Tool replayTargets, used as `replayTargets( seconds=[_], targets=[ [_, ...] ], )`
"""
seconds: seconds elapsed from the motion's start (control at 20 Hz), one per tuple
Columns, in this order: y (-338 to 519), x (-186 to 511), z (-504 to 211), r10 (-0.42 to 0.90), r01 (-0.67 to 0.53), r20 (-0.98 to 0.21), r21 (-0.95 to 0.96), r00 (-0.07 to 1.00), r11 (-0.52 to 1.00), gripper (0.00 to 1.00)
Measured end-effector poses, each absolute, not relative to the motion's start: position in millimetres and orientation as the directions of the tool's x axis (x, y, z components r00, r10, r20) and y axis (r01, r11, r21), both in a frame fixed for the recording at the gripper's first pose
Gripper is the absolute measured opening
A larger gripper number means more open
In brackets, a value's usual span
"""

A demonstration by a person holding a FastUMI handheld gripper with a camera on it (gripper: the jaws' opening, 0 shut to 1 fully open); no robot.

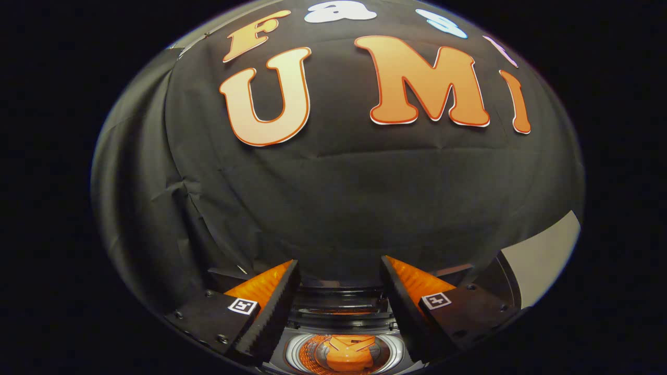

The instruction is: Put the clothes into the washing machine and then close the washing machine lid.

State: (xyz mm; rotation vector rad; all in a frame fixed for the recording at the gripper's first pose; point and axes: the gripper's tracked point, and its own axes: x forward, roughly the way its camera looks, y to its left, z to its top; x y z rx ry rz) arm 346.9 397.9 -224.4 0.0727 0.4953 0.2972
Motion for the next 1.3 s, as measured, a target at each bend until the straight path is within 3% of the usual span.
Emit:
replayTargets(
  seconds=[0.35,1.3],
  targets=[
    [400,347,-244,0.235,-0.233,-0.446,0.061,0.864,0.971,0.97],
    [384,276,-244,0.265,-0.265,-0.364,0.050,0.893,0.963,0.98]
  ],
)
